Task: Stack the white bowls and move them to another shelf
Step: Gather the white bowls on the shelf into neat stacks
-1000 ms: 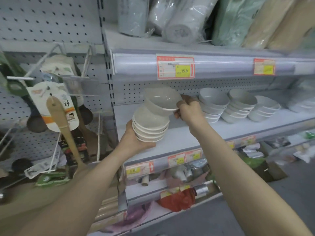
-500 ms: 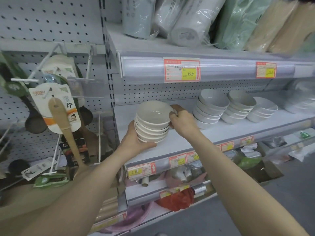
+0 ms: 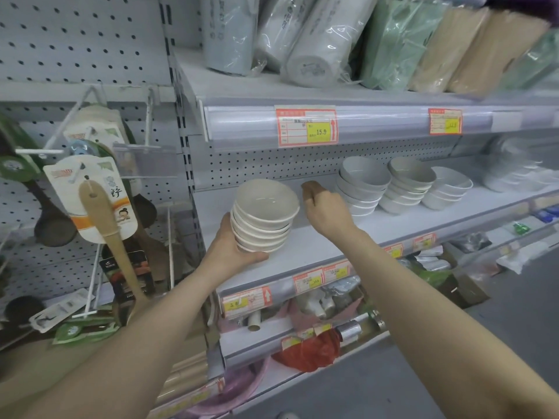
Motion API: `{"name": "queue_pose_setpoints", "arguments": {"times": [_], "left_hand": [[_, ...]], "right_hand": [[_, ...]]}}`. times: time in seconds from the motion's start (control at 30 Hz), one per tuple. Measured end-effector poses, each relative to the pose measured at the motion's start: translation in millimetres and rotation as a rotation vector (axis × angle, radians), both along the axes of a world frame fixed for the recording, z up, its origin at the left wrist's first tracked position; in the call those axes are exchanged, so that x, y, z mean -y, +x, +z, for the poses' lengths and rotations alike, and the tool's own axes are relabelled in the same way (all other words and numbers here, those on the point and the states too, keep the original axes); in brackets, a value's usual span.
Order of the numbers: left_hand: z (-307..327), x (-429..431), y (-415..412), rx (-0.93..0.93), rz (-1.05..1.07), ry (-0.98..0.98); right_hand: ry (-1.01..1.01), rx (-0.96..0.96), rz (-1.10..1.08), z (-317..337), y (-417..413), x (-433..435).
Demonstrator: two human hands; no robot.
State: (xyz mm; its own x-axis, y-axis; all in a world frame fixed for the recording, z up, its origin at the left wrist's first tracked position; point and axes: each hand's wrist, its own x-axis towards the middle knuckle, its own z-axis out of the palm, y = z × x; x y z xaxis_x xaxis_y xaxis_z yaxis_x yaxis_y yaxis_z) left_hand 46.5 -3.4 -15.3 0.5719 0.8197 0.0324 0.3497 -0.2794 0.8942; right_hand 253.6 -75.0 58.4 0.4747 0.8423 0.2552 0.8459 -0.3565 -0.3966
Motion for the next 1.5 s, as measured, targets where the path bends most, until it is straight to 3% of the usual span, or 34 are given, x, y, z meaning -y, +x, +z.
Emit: {"name": "queue_pose_setpoints", "arguments": {"times": [0.13,0.27,0.37,0.47,0.67,1.13,1.5], "left_hand": [[24.0,-2.2,-14.2,-0.151,-0.020,0.124],[57.6,8.1,-21.7,-0.140,0.021,0.488],[80.1,20.2,-9.7,-0.187,0.017,0.731],[92.5,37.2,20.4,-0.245,-0.044,0.856],[97.9,85.0,117.8,-0.254,-0.170,0.912],[98.1,242.4,407.6,-0.134,-0.405,0.923],[74.6,270.7,607.2,-0.115,-0.517,0.838]], "right_hand": [[0.052,0.300,0.020,8.0,18.4,21.1],[0.110,0.555,0.036,13.2,32.9,47.2],[0.076,0.635,0.053,20.9,40.8,66.5],[0.076,0.677,0.070,28.7,54.4,90.8],[0.126,0.670,0.011,38.5,125.5,163.3],[0.011,0.673,-0.227,56.9,363.7,380.7],[0.020,0.622,-0.349,38.7,538.8,418.1]]}}
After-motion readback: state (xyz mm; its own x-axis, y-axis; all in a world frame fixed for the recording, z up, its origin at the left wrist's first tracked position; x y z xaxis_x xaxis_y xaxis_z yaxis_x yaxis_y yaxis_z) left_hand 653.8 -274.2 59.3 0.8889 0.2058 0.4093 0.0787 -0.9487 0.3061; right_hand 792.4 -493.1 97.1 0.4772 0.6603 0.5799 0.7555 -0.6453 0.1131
